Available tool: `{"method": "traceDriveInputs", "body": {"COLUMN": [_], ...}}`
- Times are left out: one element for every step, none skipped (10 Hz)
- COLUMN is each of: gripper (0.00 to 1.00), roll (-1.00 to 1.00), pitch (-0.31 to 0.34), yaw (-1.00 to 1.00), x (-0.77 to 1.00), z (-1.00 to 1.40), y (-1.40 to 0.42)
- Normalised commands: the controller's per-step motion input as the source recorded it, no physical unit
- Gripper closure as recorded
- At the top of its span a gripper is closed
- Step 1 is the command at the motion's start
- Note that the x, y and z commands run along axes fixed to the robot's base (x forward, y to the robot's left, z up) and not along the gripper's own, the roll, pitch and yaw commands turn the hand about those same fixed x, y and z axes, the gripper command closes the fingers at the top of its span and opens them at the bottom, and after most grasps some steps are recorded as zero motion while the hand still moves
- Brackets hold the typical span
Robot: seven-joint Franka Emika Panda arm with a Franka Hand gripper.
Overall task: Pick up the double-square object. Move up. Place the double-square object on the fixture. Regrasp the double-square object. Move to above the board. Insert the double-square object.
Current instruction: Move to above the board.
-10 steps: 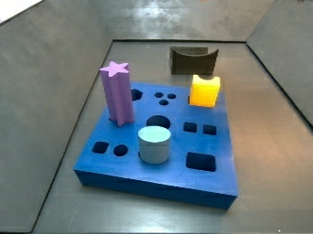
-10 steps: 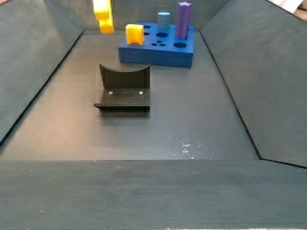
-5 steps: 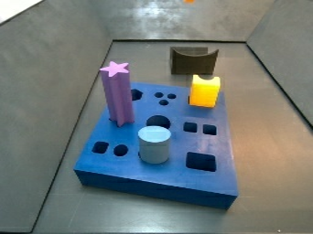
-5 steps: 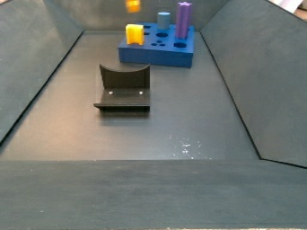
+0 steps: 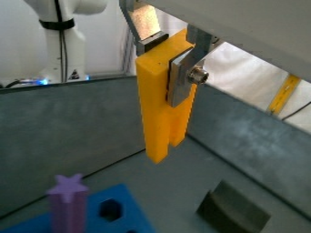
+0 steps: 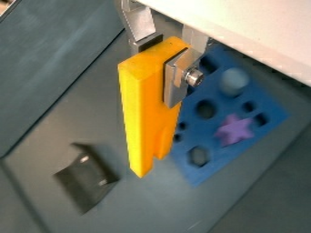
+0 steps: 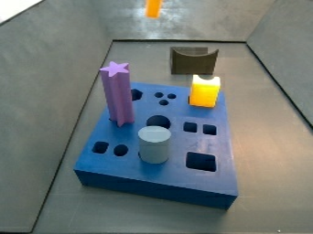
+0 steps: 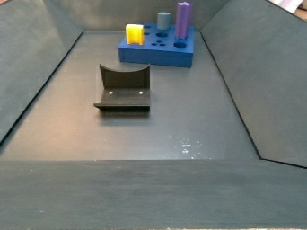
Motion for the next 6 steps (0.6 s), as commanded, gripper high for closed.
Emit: {"method": "traceDriveInputs", "body": {"gripper": [1.00,1.00,1.00,1.00,1.00,1.00], "roll": [-1.00,-1.00,-1.00,-0.85,-0.64,-0.51], "pitch": [-0.189,-0.188,-0.193,-0.177,-0.148,-0.129], "yaw": [-0.11,-0.11,-0.12,-0.09,-0.07,-0.05], "x": [-0.29,-0.20,-0.15,-0.11,-0.10,-0.09], "z": [0.05,0.04,0.02,0.01,0.01,0.01], "y": [-0.12,-0.06,-0.02,0.02,0.03,0.03]}}
